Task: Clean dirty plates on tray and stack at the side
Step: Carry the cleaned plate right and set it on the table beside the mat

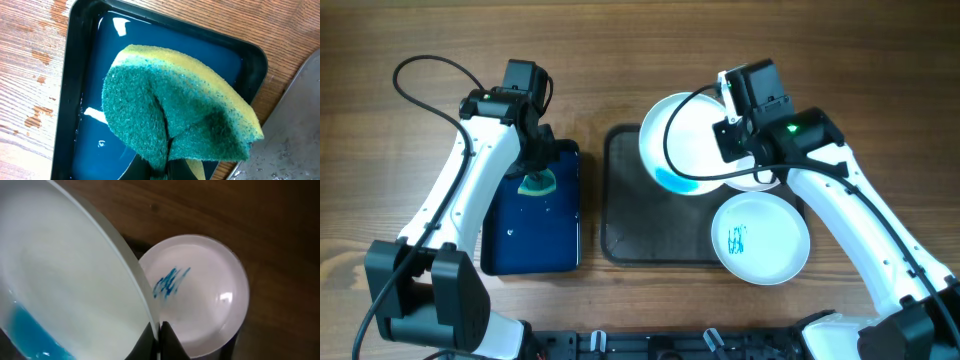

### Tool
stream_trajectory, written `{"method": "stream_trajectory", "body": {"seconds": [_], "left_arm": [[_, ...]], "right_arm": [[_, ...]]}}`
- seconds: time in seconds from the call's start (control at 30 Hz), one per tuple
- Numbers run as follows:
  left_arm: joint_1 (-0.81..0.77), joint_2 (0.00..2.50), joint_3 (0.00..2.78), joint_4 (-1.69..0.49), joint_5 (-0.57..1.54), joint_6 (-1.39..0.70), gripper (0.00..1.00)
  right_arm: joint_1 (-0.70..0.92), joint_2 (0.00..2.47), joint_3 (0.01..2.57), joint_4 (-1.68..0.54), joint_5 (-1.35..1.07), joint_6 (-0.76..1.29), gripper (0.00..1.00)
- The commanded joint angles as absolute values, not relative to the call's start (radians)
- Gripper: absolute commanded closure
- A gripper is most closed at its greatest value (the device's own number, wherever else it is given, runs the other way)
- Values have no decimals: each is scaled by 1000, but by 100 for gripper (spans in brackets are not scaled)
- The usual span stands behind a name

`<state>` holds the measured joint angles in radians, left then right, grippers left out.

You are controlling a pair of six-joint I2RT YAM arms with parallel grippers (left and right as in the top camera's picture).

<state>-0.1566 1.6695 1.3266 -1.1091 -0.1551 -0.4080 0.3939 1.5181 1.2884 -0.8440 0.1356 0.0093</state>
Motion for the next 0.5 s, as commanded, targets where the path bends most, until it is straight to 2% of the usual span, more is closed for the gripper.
{"method": "stream_trajectory", "body": {"seconds": [0.0, 0.2, 0.33, 0.47], "left_arm": [[-152, 1670, 1340, -1102, -147, -396, 96], [-107, 1670, 1340, -1050, -146, -396, 96], [57, 1670, 1340, -1043, -67, -396, 96], [308, 1670, 1340, -1020, 4, -397, 96]], "right_arm": [[396, 1500, 1316, -869, -51, 119, 95], [444, 1504, 1316, -884, -151, 153, 96], [543, 1574, 1331, -883, -147, 184, 96], [653, 1668, 1435, -904, -104, 186, 96]]}}
